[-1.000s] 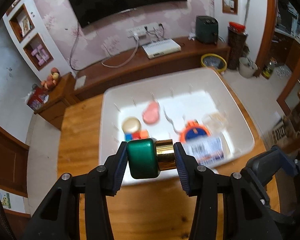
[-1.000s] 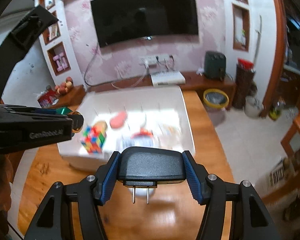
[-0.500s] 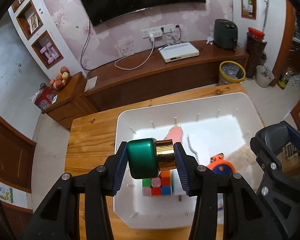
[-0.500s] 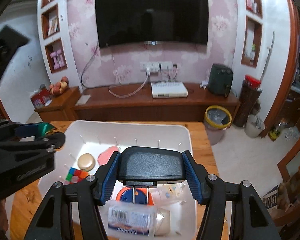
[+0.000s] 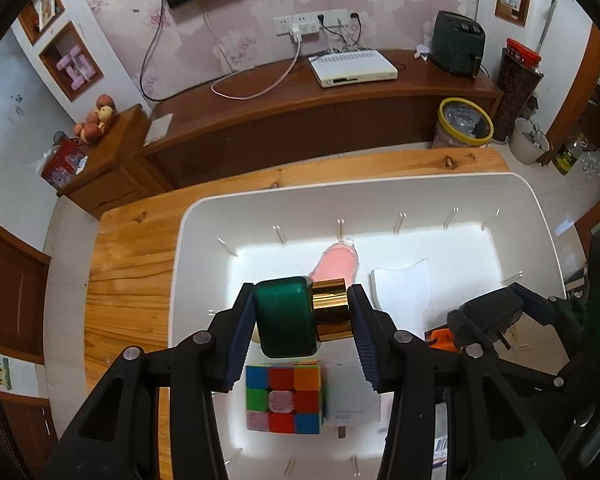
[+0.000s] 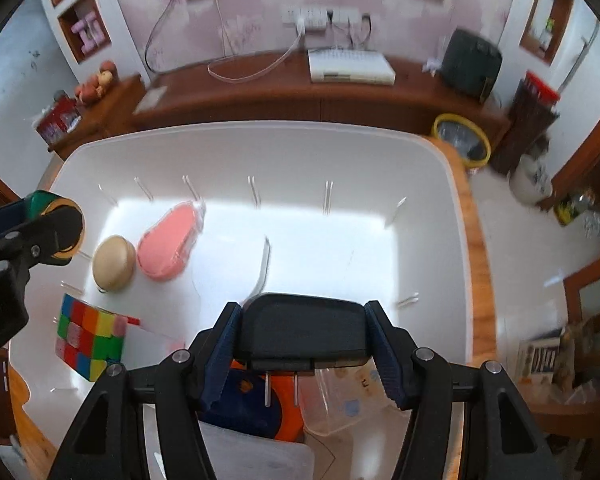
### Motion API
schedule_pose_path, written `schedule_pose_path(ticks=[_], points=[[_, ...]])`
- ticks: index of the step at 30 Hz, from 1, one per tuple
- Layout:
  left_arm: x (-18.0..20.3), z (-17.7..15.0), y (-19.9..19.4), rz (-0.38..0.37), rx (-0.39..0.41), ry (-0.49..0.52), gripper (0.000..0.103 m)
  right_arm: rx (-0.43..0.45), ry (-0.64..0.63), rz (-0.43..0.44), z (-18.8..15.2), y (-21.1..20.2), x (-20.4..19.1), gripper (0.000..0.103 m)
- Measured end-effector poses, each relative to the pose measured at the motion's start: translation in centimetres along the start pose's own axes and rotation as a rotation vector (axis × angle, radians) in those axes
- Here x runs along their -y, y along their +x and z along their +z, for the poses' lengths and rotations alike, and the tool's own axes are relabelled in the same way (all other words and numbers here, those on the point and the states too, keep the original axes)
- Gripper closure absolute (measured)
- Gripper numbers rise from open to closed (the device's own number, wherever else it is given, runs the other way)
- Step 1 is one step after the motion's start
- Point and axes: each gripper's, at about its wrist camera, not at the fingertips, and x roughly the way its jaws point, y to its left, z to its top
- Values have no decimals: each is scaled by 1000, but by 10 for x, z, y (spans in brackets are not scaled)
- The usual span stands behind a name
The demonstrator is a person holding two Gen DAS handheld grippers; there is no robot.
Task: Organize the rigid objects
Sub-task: 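Lift the green bottle and black plug and carry both over the tray, then open both grippers to release the bottle and plug in the tray, then withdraw both grippers and move toward the white earbud case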
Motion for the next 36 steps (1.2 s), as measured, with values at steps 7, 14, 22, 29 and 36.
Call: schedule_pose_path(ticks=[7,14,22,29,36], points=[[12,1,14,-10,-24,40,54,-26,-53,-7,-2,2,-9,30],[16,-1,25,0,-47,60,53,27,-92,-4,-18,-17,-13,28],[20,-4,17,19,-33,90,41,102,-77,18,-39,-46,-15,28],[21,-11,-10,28,31,123,21,164,-61,17,-53,-68,-18,28],[13,-24,-39,13,75,130,21,218,-41,18,-69,-95,-21,28]])
